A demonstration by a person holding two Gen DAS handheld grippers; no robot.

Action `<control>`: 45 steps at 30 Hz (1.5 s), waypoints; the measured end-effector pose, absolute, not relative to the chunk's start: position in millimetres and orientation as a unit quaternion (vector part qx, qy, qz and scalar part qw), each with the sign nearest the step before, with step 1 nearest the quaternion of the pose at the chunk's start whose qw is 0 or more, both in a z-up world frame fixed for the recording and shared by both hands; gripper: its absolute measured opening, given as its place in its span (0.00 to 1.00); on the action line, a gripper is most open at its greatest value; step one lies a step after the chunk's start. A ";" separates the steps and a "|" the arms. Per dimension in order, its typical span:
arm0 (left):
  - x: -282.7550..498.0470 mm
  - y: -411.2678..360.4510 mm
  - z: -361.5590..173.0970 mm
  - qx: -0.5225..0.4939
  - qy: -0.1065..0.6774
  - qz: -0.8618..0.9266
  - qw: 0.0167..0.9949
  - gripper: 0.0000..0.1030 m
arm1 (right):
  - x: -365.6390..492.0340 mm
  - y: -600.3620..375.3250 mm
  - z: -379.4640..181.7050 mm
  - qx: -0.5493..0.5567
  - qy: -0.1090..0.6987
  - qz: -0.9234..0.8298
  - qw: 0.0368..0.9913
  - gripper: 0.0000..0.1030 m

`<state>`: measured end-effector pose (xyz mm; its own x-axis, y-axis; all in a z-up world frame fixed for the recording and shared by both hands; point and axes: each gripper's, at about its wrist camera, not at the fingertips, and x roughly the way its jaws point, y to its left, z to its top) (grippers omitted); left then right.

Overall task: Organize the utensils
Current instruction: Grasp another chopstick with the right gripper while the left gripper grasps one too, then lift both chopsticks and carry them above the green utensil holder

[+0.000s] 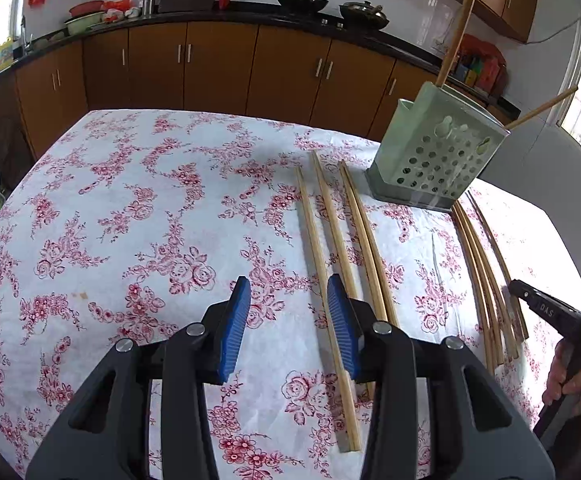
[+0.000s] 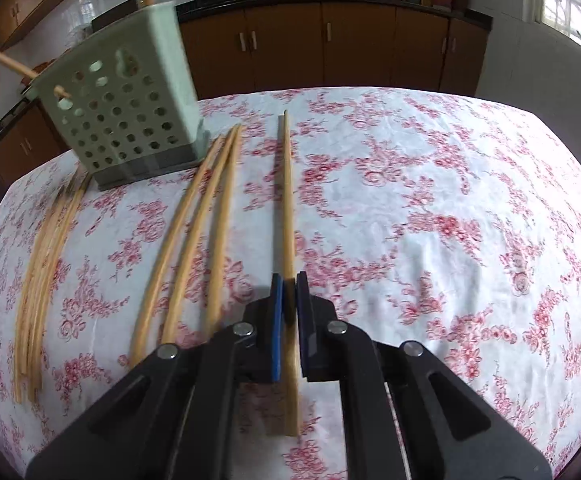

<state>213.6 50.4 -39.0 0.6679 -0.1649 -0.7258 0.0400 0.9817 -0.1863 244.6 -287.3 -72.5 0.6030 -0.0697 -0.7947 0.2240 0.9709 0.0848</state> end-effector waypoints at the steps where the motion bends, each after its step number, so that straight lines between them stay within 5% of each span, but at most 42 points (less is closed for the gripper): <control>1: 213.7 47.7 -41.4 -0.077 0.408 -0.062 0.908 0.40 | 243.8 -292.6 -72.3 0.094 0.438 -0.091 0.890 0.08; 5: 214.7 34.1 -49.6 -0.061 0.421 -0.076 0.902 0.39 | 239.5 -303.2 -73.0 0.101 0.437 -0.098 0.888 0.08; 18: 218.1 4.7 -68.9 0.005 0.439 -0.057 0.897 0.09 | 232.7 -301.4 -72.1 0.095 0.433 -0.091 0.892 0.08; 45: 254.4 57.5 -68.2 -0.018 0.430 -0.036 0.902 0.09 | 252.6 -288.4 -73.5 0.065 0.424 -0.058 0.901 0.09</control>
<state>254.4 57.5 -68.2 0.6271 -0.0813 -0.7747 0.0498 0.9967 -0.0644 252.6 -288.4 -73.5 0.6330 -0.0491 -0.7726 0.1594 0.9849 0.0680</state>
